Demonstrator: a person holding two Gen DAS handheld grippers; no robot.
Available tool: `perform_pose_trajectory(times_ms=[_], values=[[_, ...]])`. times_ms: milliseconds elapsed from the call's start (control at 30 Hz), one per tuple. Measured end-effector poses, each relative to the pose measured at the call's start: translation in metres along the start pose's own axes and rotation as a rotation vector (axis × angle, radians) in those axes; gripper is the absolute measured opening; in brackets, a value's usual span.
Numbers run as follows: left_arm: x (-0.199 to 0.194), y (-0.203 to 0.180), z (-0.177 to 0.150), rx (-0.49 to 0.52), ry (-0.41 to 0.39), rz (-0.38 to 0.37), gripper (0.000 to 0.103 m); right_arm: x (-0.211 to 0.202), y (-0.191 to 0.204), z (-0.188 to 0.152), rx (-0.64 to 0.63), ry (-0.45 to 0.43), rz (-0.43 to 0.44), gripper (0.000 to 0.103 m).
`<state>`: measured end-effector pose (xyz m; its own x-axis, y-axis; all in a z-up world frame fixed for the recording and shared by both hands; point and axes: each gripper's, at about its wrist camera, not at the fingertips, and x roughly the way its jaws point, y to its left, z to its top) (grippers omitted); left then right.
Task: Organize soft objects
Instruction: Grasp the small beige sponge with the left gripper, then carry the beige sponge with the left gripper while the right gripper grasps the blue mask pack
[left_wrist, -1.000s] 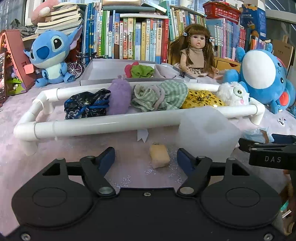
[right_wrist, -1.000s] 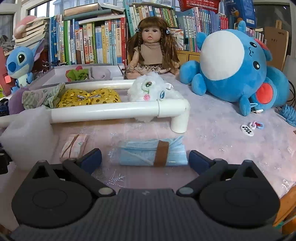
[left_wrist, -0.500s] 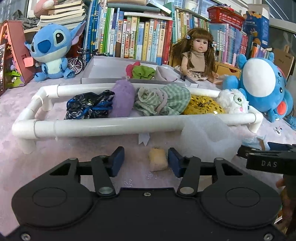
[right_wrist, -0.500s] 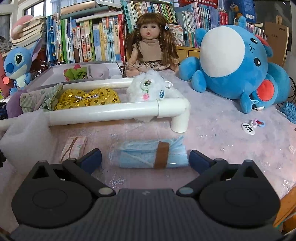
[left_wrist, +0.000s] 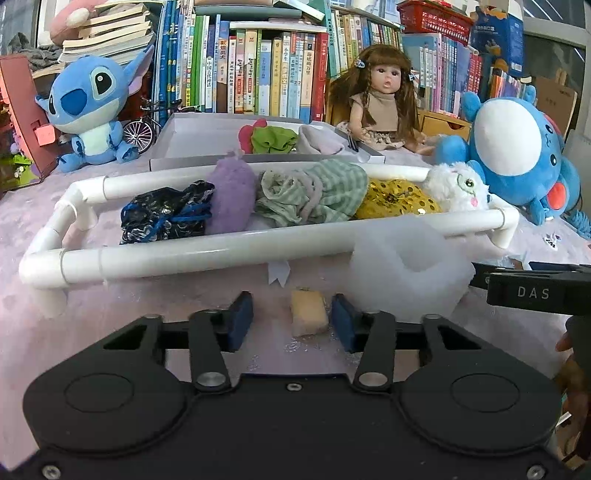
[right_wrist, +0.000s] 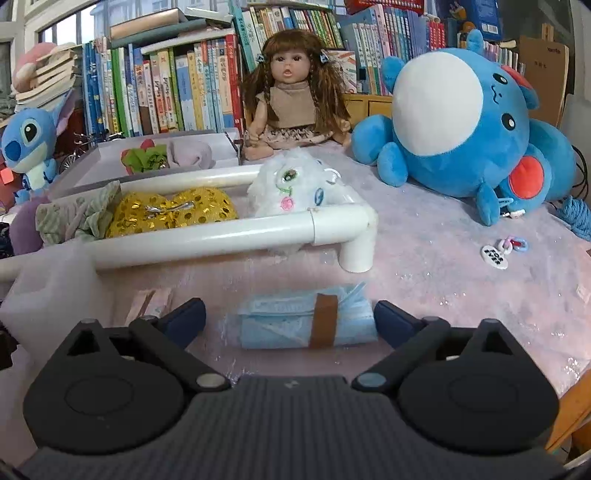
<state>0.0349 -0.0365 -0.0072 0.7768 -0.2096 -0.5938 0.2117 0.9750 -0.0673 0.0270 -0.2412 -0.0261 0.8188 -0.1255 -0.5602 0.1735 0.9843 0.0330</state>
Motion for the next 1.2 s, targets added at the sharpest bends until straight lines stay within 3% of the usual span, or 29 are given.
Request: perform_pose_trajectory(times_ms=[167,433,900,1200], values=[[-0.003,0.000,0.000,0.000,0.001,-0.019,0.019,-0.004,0.002,-0.001,-0.020,-0.022,-0.007,0.092],[-0.010,-0.003,-0.001,0.004,-0.003,-0.037,0.018,-0.012,0.003,0.000,-0.032,-0.059,-0.008,0.084],[-0.031,-0.004,0.007,0.013,-0.034,-0.073,0.018,-0.038,0.006,0.017,-0.030,-0.173,0.009,0.084],[-0.049,-0.002,0.031,-0.016,-0.085,-0.132,0.018,-0.046,0.013,0.033,-0.029,-0.211,0.044,0.084]])
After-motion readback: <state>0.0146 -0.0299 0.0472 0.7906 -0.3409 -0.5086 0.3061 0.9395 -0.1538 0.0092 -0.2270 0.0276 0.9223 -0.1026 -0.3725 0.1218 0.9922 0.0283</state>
